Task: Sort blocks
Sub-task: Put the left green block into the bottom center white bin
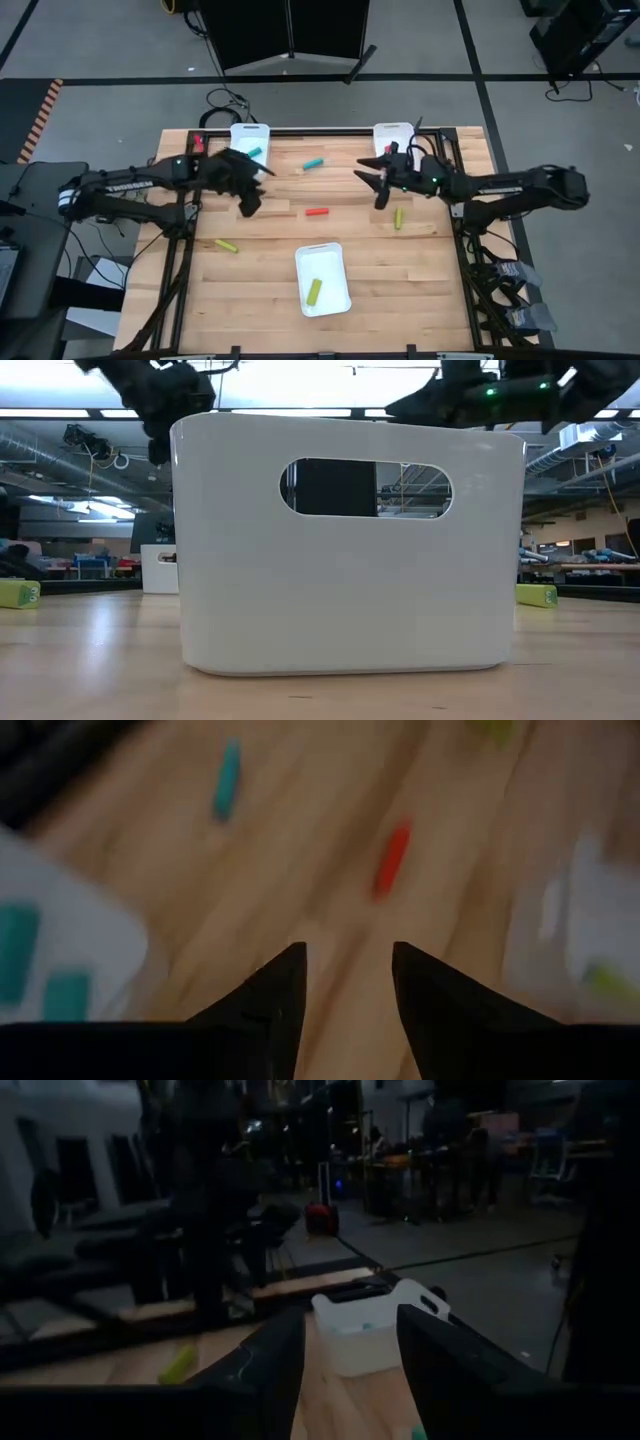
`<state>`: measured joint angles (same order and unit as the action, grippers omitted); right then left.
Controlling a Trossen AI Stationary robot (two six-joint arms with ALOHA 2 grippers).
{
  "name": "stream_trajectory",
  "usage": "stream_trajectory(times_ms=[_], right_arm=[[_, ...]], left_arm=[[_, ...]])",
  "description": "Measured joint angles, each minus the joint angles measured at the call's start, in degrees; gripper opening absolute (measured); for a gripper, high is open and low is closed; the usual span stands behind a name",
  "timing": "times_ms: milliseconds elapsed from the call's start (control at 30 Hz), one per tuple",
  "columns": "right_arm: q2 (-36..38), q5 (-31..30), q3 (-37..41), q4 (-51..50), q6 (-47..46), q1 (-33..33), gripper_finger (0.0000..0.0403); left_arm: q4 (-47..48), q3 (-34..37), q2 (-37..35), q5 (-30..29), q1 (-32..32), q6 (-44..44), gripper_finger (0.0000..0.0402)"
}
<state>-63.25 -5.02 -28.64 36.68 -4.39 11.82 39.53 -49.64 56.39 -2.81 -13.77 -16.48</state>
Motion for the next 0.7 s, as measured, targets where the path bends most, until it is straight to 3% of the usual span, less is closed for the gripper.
stream_trajectory(times_ms=[133,300,500,700], right_arm=[[2.94,-0.15,0.04,-4.14,1.59,-1.8,0.0172],[3.48,-0.96,0.04,-4.56,2.74,-3.13,0.0172],[3.46,-0.96,0.04,-4.64,2.8,-3.24,0.0174],[3.44,-0.94,0.04,-4.67,2.66,-3.31,0.0174]], left_arm=[[16.57,-5.8,5.24,-1.93,5.47,-0.59,0.0158],[28.14,-6.21,10.35,-2.03,12.79,-1.93,0.0158],[29.6,-4.83,14.3,-2.09,20.63,-3.48,0.0159],[28.3,-2.1,16.57,-0.99,24.21,-5.21,0.0159]])
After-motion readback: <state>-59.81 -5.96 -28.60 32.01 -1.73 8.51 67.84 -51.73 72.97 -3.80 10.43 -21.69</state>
